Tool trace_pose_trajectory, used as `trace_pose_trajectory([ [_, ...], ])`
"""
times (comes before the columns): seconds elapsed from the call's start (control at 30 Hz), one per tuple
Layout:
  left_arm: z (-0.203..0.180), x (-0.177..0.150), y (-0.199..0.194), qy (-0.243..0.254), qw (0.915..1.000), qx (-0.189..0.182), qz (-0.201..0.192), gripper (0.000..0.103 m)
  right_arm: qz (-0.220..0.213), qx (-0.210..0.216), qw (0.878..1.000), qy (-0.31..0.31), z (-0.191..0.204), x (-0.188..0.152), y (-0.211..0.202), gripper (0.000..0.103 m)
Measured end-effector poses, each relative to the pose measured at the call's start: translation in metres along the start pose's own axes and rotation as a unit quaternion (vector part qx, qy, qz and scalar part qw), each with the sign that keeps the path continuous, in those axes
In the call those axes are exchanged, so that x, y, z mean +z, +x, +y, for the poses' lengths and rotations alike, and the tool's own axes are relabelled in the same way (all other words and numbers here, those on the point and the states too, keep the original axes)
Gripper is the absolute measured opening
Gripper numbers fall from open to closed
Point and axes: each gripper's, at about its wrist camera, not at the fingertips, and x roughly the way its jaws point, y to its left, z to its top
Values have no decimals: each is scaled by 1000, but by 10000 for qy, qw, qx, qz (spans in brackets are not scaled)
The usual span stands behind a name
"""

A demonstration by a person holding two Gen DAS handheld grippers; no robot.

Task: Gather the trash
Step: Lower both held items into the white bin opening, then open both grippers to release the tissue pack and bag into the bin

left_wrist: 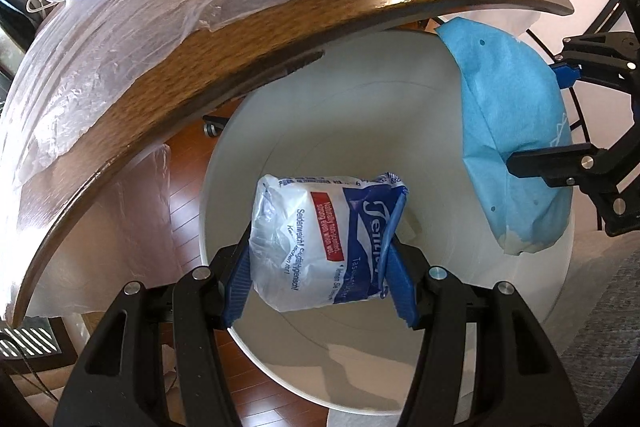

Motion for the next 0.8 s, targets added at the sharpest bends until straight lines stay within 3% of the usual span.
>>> trace_pose_trajectory([
  [0.8,-23,-3,24,91,9999,90,77,59,83,-72,9999,-48,11,-4,9,65],
])
